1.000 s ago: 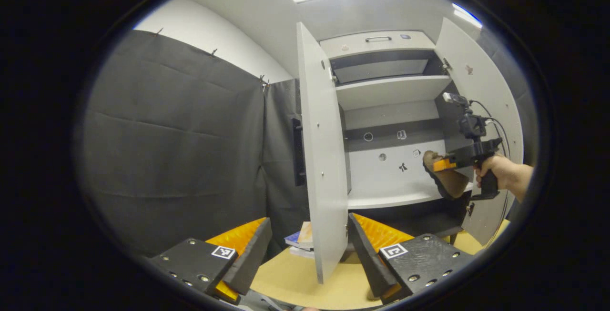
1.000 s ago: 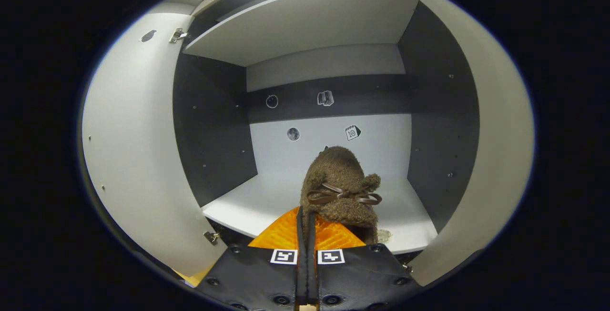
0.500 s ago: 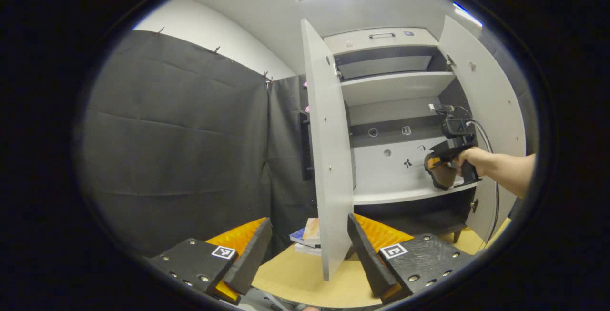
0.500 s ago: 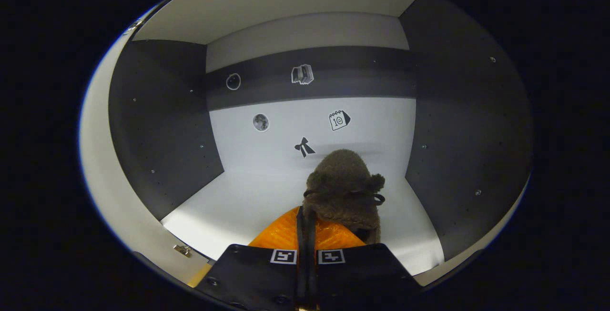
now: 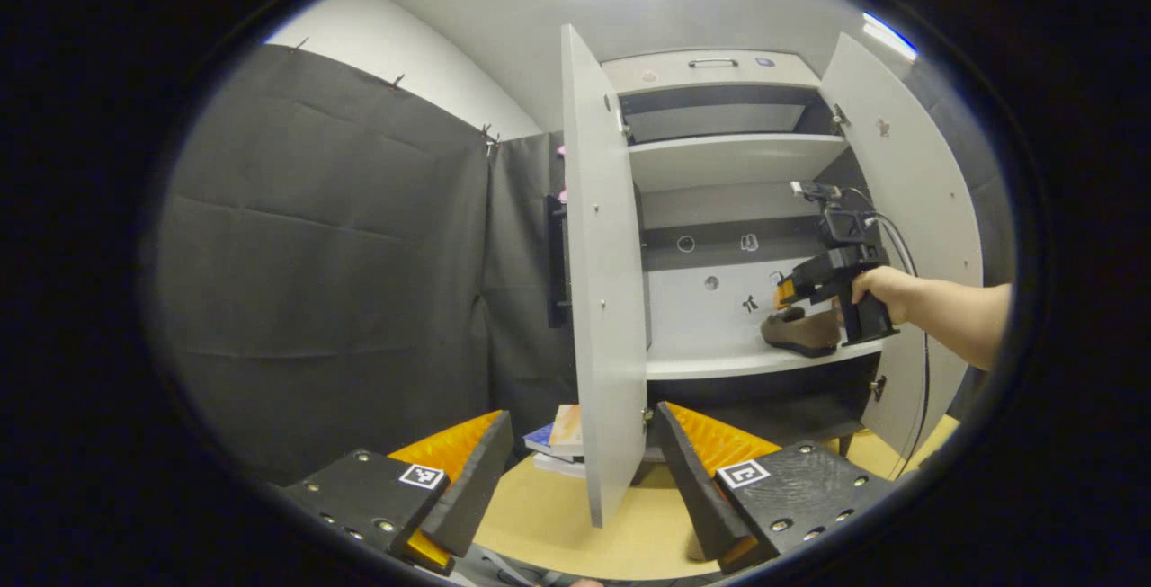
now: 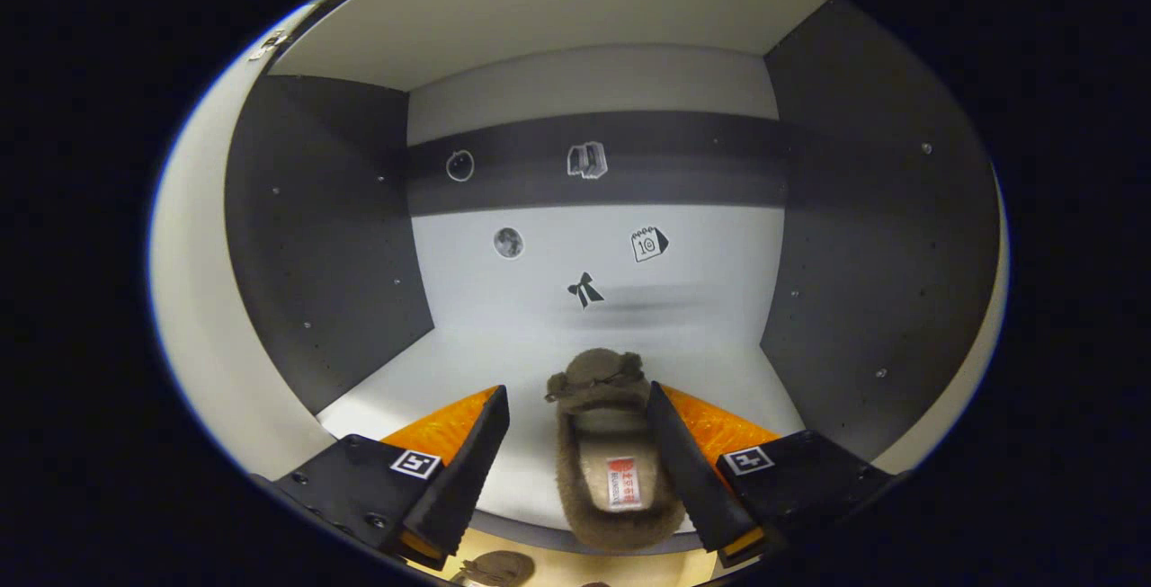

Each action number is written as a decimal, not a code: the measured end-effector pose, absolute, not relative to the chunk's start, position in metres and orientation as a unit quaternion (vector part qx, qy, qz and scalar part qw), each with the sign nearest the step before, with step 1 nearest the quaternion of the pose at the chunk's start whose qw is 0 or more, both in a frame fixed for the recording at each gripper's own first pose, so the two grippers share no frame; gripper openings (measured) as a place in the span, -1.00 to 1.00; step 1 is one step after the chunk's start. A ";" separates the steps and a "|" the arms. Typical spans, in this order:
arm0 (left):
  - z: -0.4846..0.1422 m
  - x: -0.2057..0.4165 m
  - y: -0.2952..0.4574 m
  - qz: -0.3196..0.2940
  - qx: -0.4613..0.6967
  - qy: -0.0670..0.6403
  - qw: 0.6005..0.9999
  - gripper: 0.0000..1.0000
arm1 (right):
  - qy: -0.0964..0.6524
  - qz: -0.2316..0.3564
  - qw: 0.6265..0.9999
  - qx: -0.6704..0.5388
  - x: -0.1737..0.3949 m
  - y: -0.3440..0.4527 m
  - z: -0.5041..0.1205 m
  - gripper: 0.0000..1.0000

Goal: Grab one shoe with the right hand and put it into the shoe cabinet, grab the other shoe with the left hand and put it into the shoe cabinet; then close the right door with the right hand and the left door with the left hand.

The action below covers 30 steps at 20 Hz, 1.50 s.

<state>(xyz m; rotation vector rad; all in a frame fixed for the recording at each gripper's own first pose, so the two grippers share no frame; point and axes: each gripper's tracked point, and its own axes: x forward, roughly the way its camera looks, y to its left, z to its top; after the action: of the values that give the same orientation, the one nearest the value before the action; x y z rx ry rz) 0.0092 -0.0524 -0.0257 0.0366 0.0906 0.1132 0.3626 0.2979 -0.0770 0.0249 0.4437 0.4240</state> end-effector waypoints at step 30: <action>-0.249 0.084 -0.182 -0.182 0.015 0.236 0.954 0.87 | 0.078 0.154 0.984 -0.032 0.095 0.137 -0.032 0.95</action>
<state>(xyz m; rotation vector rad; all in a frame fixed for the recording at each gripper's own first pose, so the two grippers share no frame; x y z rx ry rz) 0.0845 -0.1821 -0.2495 0.0310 0.4797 -0.3696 0.0946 0.1369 -0.0320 -0.0640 0.1561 0.3106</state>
